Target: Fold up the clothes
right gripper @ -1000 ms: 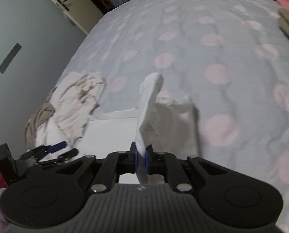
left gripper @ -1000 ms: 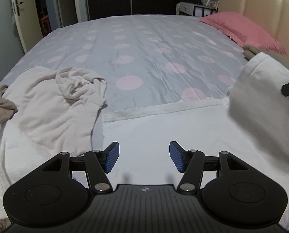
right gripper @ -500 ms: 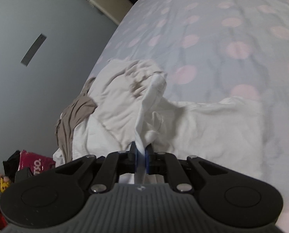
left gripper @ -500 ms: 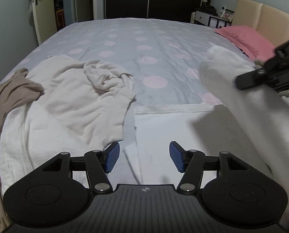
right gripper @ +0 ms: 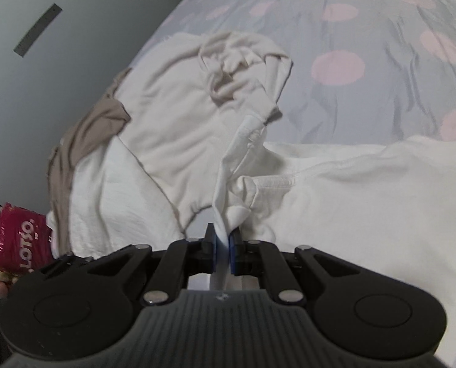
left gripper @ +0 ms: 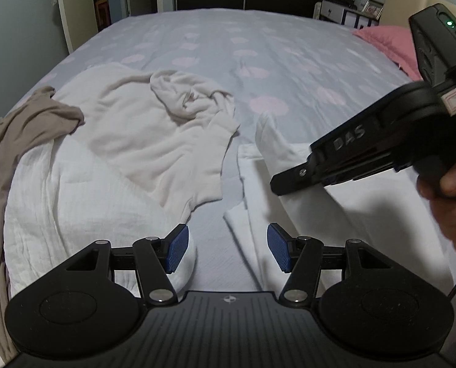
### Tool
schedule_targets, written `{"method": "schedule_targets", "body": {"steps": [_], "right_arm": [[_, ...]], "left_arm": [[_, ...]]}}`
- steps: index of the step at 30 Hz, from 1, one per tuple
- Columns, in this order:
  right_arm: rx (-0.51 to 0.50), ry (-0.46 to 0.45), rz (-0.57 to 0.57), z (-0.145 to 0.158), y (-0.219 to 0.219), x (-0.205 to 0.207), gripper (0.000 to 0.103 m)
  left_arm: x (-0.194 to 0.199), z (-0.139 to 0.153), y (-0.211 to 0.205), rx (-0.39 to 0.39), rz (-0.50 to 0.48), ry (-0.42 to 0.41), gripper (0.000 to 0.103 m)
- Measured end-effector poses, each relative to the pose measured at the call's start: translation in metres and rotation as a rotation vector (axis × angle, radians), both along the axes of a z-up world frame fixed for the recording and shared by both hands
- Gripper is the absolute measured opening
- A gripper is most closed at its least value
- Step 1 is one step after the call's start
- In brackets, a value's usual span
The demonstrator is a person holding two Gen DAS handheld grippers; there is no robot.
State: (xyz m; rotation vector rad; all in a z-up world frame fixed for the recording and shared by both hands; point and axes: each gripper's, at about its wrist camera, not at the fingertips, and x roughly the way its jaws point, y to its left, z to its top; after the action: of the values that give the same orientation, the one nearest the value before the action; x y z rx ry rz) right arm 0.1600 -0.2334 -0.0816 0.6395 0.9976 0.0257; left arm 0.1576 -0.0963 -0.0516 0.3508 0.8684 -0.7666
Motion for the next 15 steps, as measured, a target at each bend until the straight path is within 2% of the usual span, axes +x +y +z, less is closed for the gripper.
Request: {"method": "schedule_targets", "body": {"steps": [6,12,14,15], "right_arm": [[-0.053,0.013,0.033,-0.012,0.011,0.011,0.01],[-0.091,-0.017,0.045,0.003,0.012,0.004,0.022],[-0.097,-0.026,0.047,0.01,0.012,-0.001,0.031],[-0.098,-0.03,0.047,0.014,0.011,-0.005,0.031]], "left_arm": [[0.001,-0.004,-0.005,0.024,-0.009,0.006,0.055],[-0.003,-0.006,-0.011,0.049,-0.018,-0.002,0.055],[-0.005,-0.006,-0.013,0.056,-0.023,-0.007,0.055],[-0.005,-0.006,-0.014,0.06,-0.025,-0.009,0.055]]}}
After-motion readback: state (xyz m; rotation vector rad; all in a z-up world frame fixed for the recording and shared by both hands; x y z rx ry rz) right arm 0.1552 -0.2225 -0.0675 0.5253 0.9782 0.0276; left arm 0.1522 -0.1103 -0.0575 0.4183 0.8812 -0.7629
